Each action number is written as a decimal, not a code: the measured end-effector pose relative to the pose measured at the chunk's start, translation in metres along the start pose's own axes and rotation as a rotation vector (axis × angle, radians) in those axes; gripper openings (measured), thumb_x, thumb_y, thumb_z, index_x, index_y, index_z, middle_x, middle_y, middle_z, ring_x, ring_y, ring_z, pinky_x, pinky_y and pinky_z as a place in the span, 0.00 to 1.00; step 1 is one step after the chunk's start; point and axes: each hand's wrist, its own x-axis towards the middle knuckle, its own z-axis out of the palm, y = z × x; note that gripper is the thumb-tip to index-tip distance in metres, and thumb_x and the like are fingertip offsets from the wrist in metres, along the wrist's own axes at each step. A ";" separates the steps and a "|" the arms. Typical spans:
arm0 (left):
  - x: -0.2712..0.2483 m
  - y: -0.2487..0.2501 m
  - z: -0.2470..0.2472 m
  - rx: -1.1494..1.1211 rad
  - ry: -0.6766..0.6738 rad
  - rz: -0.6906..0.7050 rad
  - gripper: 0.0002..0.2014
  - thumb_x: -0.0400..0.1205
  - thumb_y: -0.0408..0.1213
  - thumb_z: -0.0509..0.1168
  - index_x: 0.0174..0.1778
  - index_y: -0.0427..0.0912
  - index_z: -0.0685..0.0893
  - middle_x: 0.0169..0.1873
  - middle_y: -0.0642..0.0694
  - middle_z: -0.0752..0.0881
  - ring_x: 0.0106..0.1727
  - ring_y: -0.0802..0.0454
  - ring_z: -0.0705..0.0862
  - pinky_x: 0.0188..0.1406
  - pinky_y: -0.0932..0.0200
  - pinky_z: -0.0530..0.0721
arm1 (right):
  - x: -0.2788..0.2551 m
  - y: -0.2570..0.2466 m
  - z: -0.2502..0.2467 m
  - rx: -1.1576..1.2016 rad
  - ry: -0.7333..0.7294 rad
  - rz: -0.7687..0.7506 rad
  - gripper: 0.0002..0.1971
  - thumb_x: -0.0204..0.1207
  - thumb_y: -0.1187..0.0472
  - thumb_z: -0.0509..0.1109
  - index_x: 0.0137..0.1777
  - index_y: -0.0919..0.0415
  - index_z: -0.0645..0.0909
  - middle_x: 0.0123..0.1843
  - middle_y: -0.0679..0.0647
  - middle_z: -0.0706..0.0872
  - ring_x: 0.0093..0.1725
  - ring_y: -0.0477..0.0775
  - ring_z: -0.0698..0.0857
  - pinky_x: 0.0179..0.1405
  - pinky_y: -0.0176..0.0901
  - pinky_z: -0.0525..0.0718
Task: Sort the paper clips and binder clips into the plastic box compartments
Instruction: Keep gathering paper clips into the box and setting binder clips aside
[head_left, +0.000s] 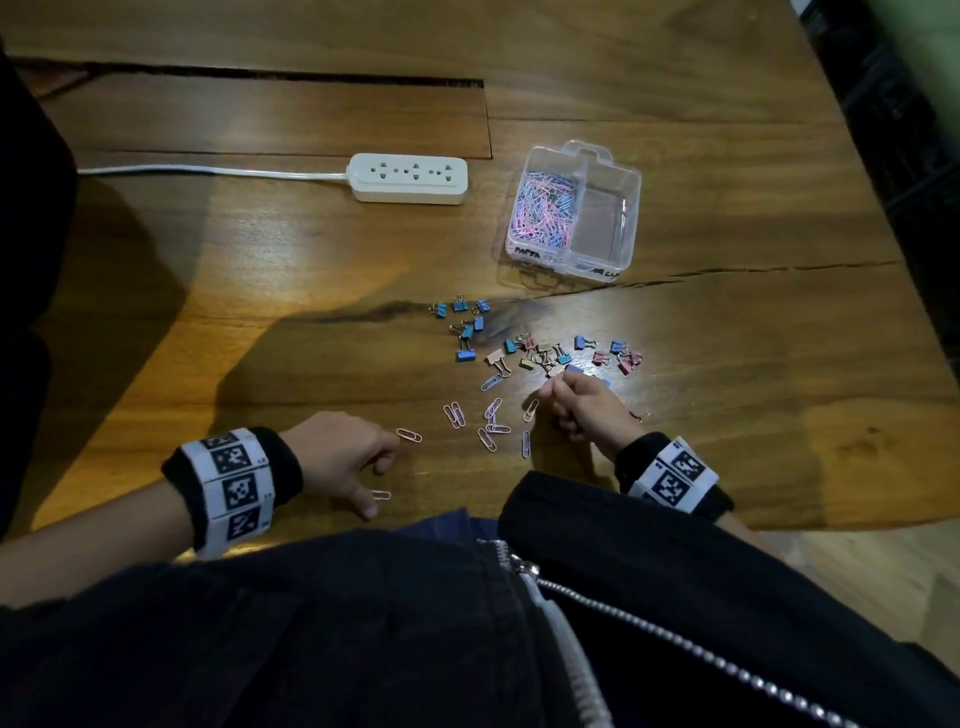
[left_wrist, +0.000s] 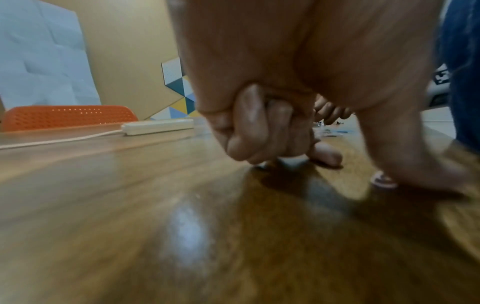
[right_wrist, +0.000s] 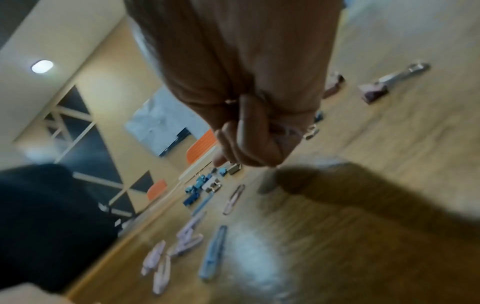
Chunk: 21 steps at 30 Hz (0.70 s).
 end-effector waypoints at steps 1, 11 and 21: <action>0.002 0.000 0.003 -0.002 0.041 0.025 0.16 0.70 0.54 0.70 0.41 0.54 0.70 0.44 0.55 0.79 0.43 0.57 0.74 0.30 0.67 0.65 | -0.001 -0.002 0.001 -0.104 0.034 -0.030 0.14 0.84 0.60 0.52 0.38 0.56 0.74 0.31 0.48 0.72 0.29 0.45 0.70 0.21 0.28 0.69; 0.022 0.004 -0.013 -0.329 0.197 -0.022 0.09 0.82 0.42 0.59 0.36 0.49 0.72 0.38 0.51 0.75 0.37 0.56 0.73 0.38 0.64 0.73 | -0.008 -0.006 0.010 -0.962 0.062 -0.234 0.09 0.76 0.55 0.66 0.52 0.57 0.77 0.53 0.56 0.84 0.53 0.56 0.80 0.47 0.43 0.73; 0.029 0.006 -0.031 -1.070 0.256 -0.066 0.12 0.82 0.33 0.58 0.31 0.45 0.73 0.28 0.49 0.73 0.27 0.57 0.72 0.28 0.66 0.73 | -0.006 -0.005 0.001 -0.134 -0.010 -0.097 0.11 0.78 0.66 0.62 0.34 0.55 0.71 0.35 0.47 0.76 0.32 0.38 0.77 0.28 0.28 0.72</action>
